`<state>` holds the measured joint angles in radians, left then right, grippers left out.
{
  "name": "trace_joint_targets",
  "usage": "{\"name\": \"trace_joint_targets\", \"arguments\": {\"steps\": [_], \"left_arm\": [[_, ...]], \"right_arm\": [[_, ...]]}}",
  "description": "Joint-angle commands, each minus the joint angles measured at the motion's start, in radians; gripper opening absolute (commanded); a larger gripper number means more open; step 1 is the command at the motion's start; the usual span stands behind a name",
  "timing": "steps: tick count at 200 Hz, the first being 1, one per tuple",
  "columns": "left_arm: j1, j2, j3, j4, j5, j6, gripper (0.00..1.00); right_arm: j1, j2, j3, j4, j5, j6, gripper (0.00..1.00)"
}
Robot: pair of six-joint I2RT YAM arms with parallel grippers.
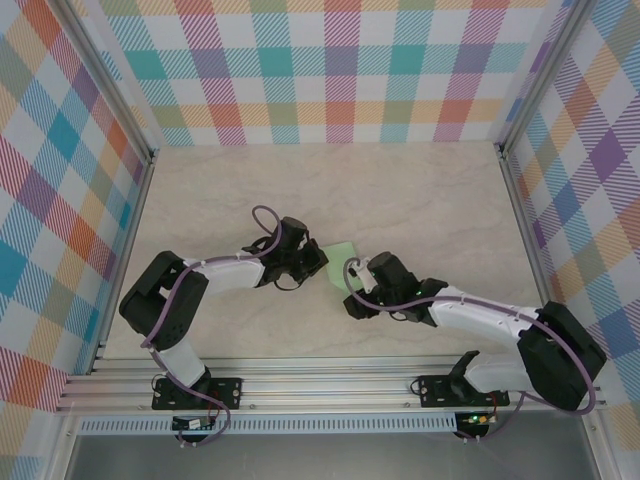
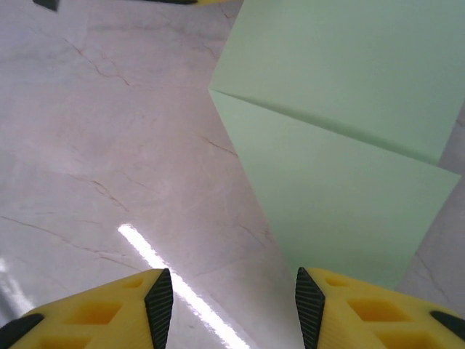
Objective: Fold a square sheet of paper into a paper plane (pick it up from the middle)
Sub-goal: Fold the wing for the fifth time at the center of the table.
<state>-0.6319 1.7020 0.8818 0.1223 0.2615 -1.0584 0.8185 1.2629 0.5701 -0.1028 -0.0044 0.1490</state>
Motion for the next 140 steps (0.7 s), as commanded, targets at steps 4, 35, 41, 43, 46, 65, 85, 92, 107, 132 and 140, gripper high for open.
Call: {"name": "trace_joint_targets", "arguments": {"steps": [4,35,41,43,46,65,85,92,107,132,140], "left_arm": [[0.011,-0.019,0.019,-0.03,0.005,0.01,0.0],[0.011,-0.023,0.014,-0.03,0.007,0.013,0.0],[0.012,-0.024,0.013,-0.032,0.007,0.013,0.0],[0.012,-0.025,0.013,-0.032,0.007,0.012,0.0],[0.012,-0.024,0.012,-0.032,0.006,0.012,0.0],[0.012,-0.026,0.014,-0.032,0.005,0.012,0.0],[0.014,-0.022,0.02,-0.033,0.011,0.015,0.0],[0.014,-0.019,0.022,-0.033,0.012,0.017,0.0],[0.015,-0.018,0.024,-0.034,0.012,0.017,0.0],[0.017,-0.013,0.029,-0.035,0.016,0.019,0.0],[0.017,-0.013,0.031,-0.035,0.015,0.02,0.0]], "right_arm": [[0.058,0.04,0.003,0.132,0.162,-0.159,0.51],[0.089,0.116,0.002,0.2,0.286,-0.225,0.51],[0.09,0.127,0.006,0.207,0.286,-0.233,0.51],[0.091,0.13,0.008,0.208,0.286,-0.234,0.51],[0.091,0.137,0.01,0.208,0.289,-0.237,0.51],[0.108,0.17,0.018,0.221,0.326,-0.278,0.51],[0.116,0.195,0.016,0.244,0.35,-0.288,0.5],[0.117,0.202,0.017,0.251,0.36,-0.287,0.49],[0.12,0.211,0.015,0.262,0.369,-0.289,0.46],[0.123,0.221,0.015,0.27,0.371,-0.293,0.41],[0.123,0.223,0.013,0.271,0.373,-0.292,0.4]]}}
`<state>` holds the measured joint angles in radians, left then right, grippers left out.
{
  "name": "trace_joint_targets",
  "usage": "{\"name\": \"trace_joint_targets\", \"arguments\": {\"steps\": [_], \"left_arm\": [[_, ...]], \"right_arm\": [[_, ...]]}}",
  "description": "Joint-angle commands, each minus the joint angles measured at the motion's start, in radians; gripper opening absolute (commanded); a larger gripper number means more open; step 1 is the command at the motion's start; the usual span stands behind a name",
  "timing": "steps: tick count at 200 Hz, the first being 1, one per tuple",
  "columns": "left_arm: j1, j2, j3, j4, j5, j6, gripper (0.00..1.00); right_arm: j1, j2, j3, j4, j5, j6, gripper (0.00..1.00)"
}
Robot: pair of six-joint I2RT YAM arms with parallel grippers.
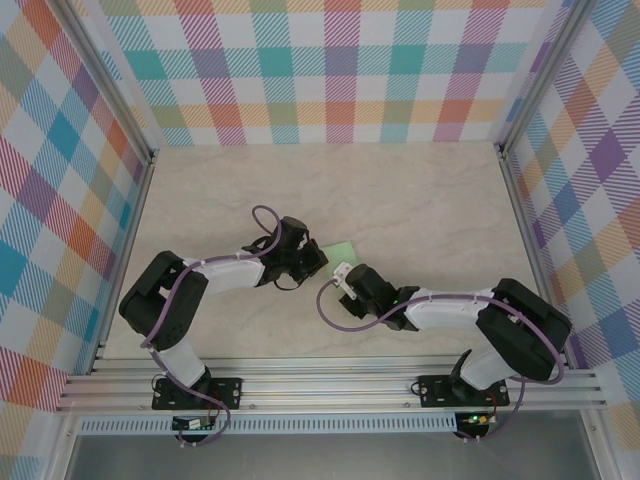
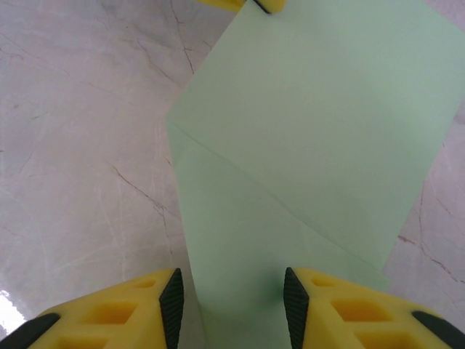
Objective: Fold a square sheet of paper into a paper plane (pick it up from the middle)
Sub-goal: Fold the wing for the fifth time at the center of the table.
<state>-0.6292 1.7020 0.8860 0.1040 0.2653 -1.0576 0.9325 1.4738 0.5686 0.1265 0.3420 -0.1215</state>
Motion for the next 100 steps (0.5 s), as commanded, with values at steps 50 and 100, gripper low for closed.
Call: {"name": "trace_joint_targets", "arguments": {"steps": [50,100], "left_arm": [[0.019,-0.01,0.035,-0.028,0.011,0.021,0.0],[0.023,-0.011,0.039,-0.039,0.012,0.025,0.0]], "right_arm": [[0.009,0.038,0.025,0.038,0.04,-0.01,0.35],[0.009,0.05,0.025,0.046,0.06,0.012,0.31]]}}
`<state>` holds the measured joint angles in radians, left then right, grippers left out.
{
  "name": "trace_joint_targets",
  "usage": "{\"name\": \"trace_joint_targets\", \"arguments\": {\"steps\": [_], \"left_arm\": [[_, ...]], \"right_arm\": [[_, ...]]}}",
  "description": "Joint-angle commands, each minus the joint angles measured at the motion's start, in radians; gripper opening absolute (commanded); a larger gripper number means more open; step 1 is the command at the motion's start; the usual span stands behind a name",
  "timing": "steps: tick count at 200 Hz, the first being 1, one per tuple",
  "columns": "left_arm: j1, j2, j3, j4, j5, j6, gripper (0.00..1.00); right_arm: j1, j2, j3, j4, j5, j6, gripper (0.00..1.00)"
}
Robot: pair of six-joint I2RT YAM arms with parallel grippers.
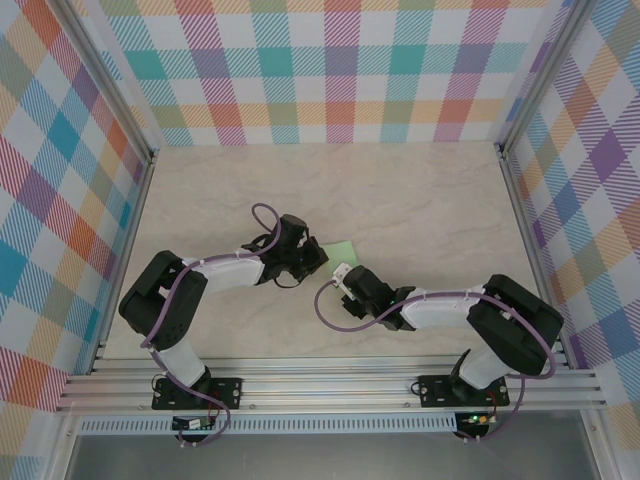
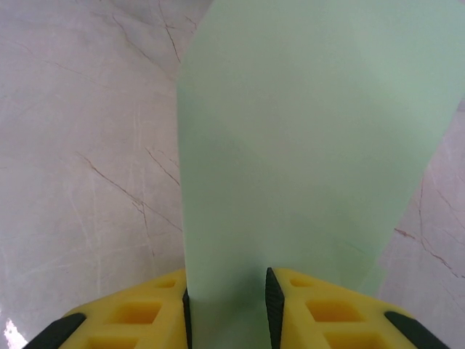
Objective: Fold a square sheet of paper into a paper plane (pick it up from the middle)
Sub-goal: Fold the wing for the fifth time at the center of the table.
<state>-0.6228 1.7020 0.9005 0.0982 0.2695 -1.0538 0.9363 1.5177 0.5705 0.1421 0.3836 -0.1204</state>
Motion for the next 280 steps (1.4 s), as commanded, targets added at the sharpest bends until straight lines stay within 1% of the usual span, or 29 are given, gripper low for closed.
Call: {"name": "trace_joint_targets", "arguments": {"steps": [1,25,49,71,78,84,94,99,104,106,118,132,150,162,169,193,208,215,240,248,254,262,280], "left_arm": [[0.018,-0.011,0.025,-0.033,0.008,0.021,0.0],[0.02,-0.016,0.021,-0.04,0.002,0.022,0.0],[0.02,-0.025,0.021,-0.056,-0.006,0.027,0.0],[0.02,-0.041,0.022,-0.089,-0.022,0.037,0.04],[0.02,-0.05,0.019,-0.101,-0.033,0.041,0.1],[0.021,-0.059,0.017,-0.112,-0.043,0.041,0.19],[0.021,-0.076,0.009,-0.127,-0.057,0.043,0.26],[0.021,-0.084,0.004,-0.132,-0.063,0.043,0.32],[0.021,-0.092,-0.003,-0.137,-0.07,0.042,0.4],[0.021,-0.096,-0.005,-0.139,-0.072,0.042,0.42],[0.023,-0.108,-0.014,-0.149,-0.079,0.041,0.43],[0.022,-0.11,-0.021,-0.149,-0.078,0.035,0.53],[0.024,-0.099,-0.016,-0.152,-0.076,0.025,0.55],[0.023,-0.089,-0.007,-0.169,-0.079,0.022,0.59],[0.023,-0.082,0.001,-0.188,-0.083,0.021,0.59],[0.023,-0.059,0.021,-0.226,-0.092,0.02,0.59],[0.023,-0.046,0.03,-0.24,-0.096,0.016,0.57],[0.023,-0.04,0.035,-0.245,-0.097,0.015,0.54],[0.024,-0.033,0.046,-0.258,-0.106,0.008,0.38],[0.027,-0.032,0.051,-0.278,-0.116,0.007,0.29],[0.03,-0.033,0.056,-0.295,-0.124,0.008,0.21],[0.033,-0.035,0.059,-0.312,-0.135,0.008,0.11],[0.044,-0.038,0.059,-0.328,-0.139,0.008,0.02]], "right_arm": [[0.006,0.006,0.023,0.031,0.018,0.011,0.31],[0.005,-0.001,0.02,0.032,0.015,0.015,0.26],[0.004,-0.004,0.022,0.036,-0.009,0.015,0.15],[0.004,-0.003,0.031,0.03,-0.034,0.054,0.08],[0.004,-0.005,0.033,0.029,-0.048,0.061,0.07],[0.003,-0.007,0.037,0.026,-0.063,0.071,0.05],[0.001,-0.01,0.041,0.025,-0.094,0.08,0.04],[0.001,-0.01,0.044,0.025,-0.103,0.085,0.04],[0.001,-0.009,0.047,0.025,-0.107,0.089,0.04],[0.001,-0.006,0.047,0.025,-0.107,0.09,0.04],[0.001,0.002,0.051,0.026,-0.108,0.091,0.04],[0.001,0.01,0.059,0.024,-0.11,0.094,0.04],[-0.001,0.015,0.065,0.027,-0.115,0.096,0.05],[-0.001,0.017,0.07,0.028,-0.114,0.094,0.05],[0.0,0.019,0.074,0.025,-0.114,0.093,0.06],[0.0,0.032,0.083,0.014,-0.109,0.101,0.07],[-0.001,0.039,0.09,0.007,-0.117,0.109,0.08],[-0.001,0.041,0.091,0.009,-0.118,0.112,0.08],[-0.001,0.047,0.089,0.014,-0.118,0.113,0.1],[0.0,0.045,0.084,0.019,-0.118,0.111,0.11],[0.0,0.043,0.078,0.024,-0.119,0.107,0.13],[0.0,0.041,0.073,0.029,-0.118,0.102,0.15],[-0.001,0.042,0.067,0.03,-0.12,0.086,0.19]]}}
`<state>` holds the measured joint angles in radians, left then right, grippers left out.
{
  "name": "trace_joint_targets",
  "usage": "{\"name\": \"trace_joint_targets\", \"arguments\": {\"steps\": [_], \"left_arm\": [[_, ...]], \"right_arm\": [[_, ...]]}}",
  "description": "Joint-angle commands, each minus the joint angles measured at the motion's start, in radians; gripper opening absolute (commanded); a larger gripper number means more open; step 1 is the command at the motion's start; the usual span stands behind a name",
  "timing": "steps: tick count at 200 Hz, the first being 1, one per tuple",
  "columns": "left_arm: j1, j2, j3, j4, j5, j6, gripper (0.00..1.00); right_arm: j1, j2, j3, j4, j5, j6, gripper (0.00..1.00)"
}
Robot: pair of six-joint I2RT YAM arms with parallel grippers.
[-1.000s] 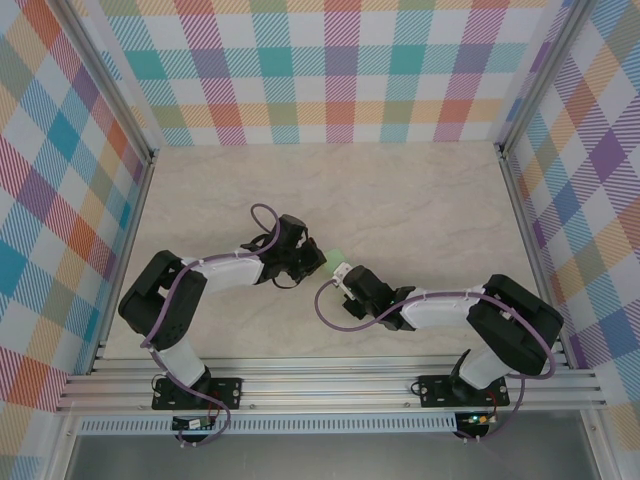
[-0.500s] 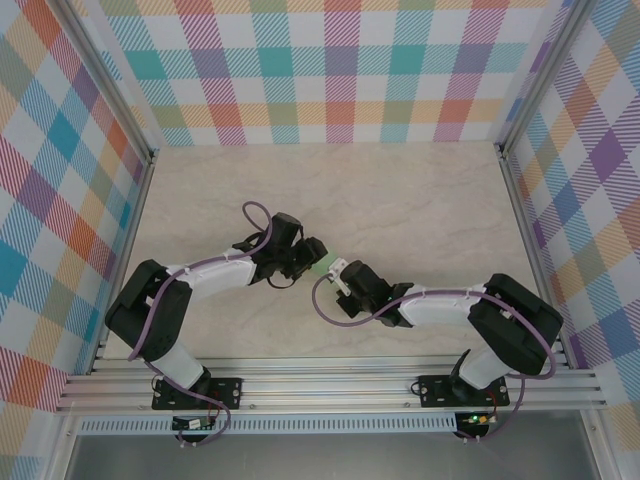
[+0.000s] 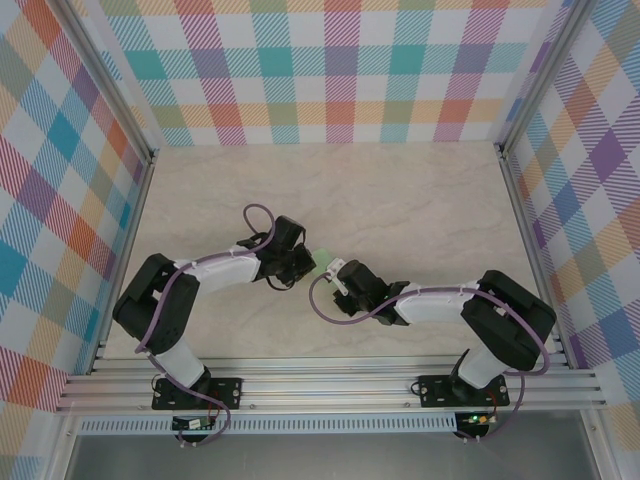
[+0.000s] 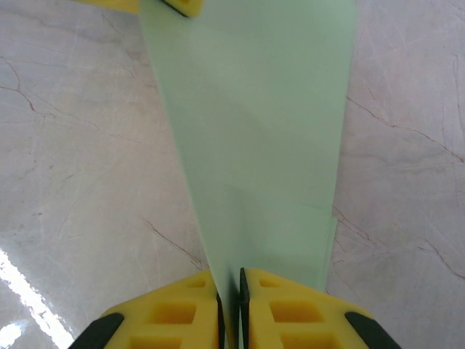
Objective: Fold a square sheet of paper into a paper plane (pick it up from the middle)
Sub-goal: Fold the wing for the fifth time at the center of the table.
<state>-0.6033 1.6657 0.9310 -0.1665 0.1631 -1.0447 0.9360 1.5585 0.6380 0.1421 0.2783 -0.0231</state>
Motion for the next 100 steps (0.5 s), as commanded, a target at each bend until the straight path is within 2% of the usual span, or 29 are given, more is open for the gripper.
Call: {"name": "trace_joint_targets", "arguments": {"steps": [1,27,69,100], "left_arm": [[0.025,-0.001,0.029,-0.064,-0.032,-0.002,0.01],[0.032,-0.003,0.029,-0.057,-0.016,0.004,0.0],[0.033,0.001,0.029,-0.048,0.003,0.012,0.0],[0.032,-0.01,0.017,-0.039,0.012,0.017,0.0]], "right_arm": [[0.0,0.002,-0.001,0.029,-0.015,-0.011,0.2],[-0.001,-0.001,-0.006,0.034,-0.023,-0.024,0.2],[-0.001,0.011,0.016,0.03,-0.036,-0.026,0.13],[-0.002,0.023,0.023,0.045,-0.033,-0.032,0.19]]}}
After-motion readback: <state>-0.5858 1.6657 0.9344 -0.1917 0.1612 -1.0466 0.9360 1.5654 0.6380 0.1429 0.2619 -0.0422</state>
